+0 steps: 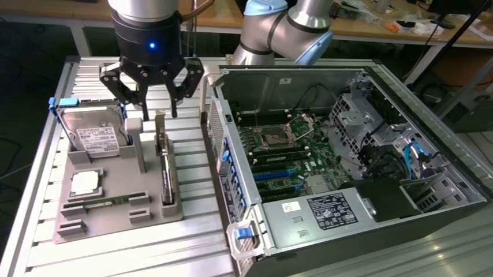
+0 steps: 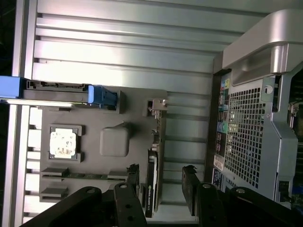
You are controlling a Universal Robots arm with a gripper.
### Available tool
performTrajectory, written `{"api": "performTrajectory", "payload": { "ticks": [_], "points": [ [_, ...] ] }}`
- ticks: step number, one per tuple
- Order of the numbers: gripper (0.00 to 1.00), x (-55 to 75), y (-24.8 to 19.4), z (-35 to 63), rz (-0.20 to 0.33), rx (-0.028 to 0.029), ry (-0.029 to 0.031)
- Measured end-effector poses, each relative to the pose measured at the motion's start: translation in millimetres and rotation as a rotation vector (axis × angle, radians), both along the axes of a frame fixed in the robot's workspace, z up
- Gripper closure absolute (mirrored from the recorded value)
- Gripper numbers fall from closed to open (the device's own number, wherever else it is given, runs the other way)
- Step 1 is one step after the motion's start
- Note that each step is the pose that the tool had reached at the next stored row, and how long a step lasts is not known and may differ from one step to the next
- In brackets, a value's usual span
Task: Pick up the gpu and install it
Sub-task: 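Pick up the gpu and move the gpu toward the slot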
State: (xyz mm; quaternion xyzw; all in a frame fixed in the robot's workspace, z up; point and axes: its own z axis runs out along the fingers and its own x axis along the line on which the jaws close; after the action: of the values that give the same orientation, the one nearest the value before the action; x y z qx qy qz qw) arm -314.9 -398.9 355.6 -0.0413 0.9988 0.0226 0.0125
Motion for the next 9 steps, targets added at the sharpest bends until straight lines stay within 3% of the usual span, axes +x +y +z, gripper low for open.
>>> {"api": "performTrajectory", "payload": {
  "ticks": [9],
  "points": [
    [0.51,-3.6,0.0,-5.6,0.0,0.0,0.0]
  ]
}}
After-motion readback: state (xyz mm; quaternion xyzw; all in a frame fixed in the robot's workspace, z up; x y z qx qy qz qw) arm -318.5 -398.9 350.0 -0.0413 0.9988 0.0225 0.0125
